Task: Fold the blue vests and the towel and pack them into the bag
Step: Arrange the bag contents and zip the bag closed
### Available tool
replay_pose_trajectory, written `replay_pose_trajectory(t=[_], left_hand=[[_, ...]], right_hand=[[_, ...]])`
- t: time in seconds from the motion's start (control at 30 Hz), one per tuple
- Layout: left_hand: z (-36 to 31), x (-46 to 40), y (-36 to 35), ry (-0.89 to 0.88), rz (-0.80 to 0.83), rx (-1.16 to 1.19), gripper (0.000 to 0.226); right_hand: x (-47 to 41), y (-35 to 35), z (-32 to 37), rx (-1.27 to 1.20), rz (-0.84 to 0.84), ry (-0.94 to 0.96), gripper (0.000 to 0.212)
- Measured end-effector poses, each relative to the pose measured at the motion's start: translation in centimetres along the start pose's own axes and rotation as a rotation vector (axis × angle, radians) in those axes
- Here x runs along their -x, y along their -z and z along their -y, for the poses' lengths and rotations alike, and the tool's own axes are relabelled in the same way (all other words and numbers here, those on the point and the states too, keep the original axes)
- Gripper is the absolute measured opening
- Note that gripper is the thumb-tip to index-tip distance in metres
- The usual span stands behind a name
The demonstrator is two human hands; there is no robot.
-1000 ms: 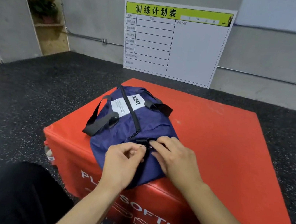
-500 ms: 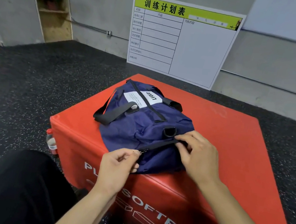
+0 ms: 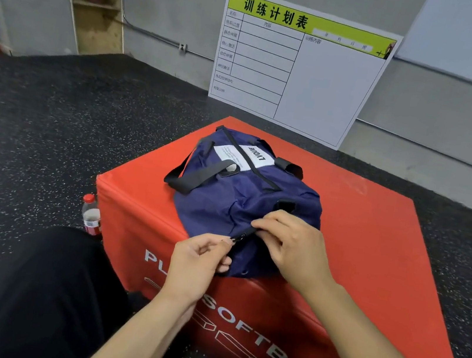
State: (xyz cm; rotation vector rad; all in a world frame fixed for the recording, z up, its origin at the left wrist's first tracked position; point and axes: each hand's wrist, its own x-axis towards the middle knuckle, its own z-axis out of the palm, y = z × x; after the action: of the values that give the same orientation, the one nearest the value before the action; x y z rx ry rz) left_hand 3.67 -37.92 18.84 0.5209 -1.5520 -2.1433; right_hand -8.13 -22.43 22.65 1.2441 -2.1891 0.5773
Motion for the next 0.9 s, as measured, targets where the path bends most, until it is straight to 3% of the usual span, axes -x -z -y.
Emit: replay_pose_trajectory(t=[0.3, 0.47, 0.73, 0.9], left_hand=[[2.8, 0.9, 1.7, 0.179, -0.048, 0.068, 0.008], [4.3, 1.5, 2.5, 0.228, -0.014, 0.024, 0.010], [1.0, -0.9, 3.4, -0.033, -0.069, -0.083, 0.003], [-2.3, -5.0, 3.5, -0.255, -0.007, -0.215, 0.003]], right_hand=[[-1.7, 2.7, -1.1, -0.030, -0.134, -0.216, 0.015], [-1.8, 3.3, -1.2, 0.002, -0.116, -0.228, 0.016], [-0.2, 4.5, -1.9, 0.018, -0.010, -0.214, 0.019], [2.1, 6.9, -4.6, 0.068, 0.038, -0.293, 0.030]])
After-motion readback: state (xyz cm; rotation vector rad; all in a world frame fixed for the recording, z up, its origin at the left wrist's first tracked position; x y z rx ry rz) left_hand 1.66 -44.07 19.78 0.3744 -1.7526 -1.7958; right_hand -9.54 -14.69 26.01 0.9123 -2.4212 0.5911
